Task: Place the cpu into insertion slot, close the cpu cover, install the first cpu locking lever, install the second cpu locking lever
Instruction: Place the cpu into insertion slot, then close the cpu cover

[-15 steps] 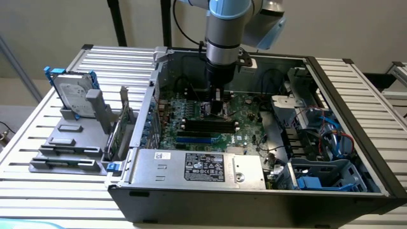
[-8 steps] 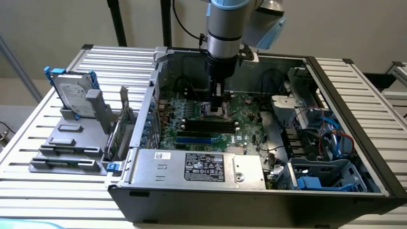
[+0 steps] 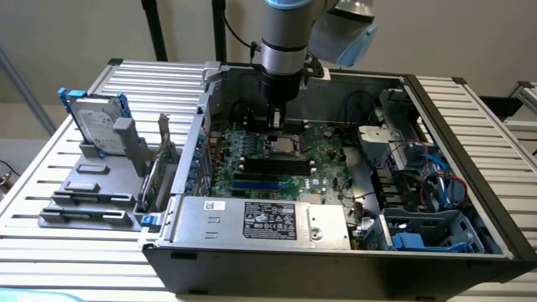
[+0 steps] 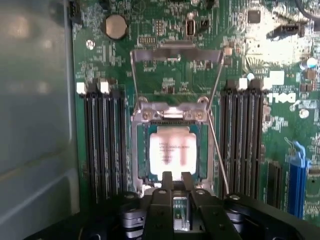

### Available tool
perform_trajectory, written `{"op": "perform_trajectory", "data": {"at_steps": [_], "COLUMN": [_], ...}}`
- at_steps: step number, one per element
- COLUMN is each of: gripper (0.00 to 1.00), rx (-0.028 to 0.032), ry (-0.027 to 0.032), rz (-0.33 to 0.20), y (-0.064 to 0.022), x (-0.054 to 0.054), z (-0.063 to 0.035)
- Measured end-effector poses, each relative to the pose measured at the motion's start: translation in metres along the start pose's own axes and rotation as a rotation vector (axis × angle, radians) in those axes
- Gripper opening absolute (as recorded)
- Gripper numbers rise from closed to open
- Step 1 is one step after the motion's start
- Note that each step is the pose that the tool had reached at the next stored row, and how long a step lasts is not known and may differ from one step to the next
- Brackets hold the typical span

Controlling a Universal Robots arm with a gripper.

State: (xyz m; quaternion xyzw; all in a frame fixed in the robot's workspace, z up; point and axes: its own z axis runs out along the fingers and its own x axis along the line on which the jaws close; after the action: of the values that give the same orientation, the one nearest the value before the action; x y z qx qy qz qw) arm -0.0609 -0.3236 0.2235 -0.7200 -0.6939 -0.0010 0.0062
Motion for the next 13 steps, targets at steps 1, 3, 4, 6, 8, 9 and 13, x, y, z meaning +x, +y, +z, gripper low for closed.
{"op": "perform_trajectory", "data": {"at_steps": [1, 3, 4, 6, 8, 9, 13], "gripper": [0.18, 0.11, 0.11, 0.11, 0.11, 0.11, 0.11], "rx": [0.0000, 0.0001, 0.0001, 0.0000, 0.0000, 0.0000, 0.0001], "ry": [0.0002, 0.0002, 0.0003, 0.0008, 0.0007, 0.0007, 0.0006], "rz": [0.000, 0.000, 0.000, 0.000, 0.000, 0.000, 0.000], "y": [-0.0044, -0.0114, -0.0130, -0.0132, -0.0132, -0.0132, -0.0133], "x": [-0.0004, -0.0011, -0.0015, -0.0016, -0.0016, -0.0016, -0.0017], "z": [-0.0006, -0.0027, -0.0036, -0.0038, -0.0038, -0.0038, -0.0039]}}
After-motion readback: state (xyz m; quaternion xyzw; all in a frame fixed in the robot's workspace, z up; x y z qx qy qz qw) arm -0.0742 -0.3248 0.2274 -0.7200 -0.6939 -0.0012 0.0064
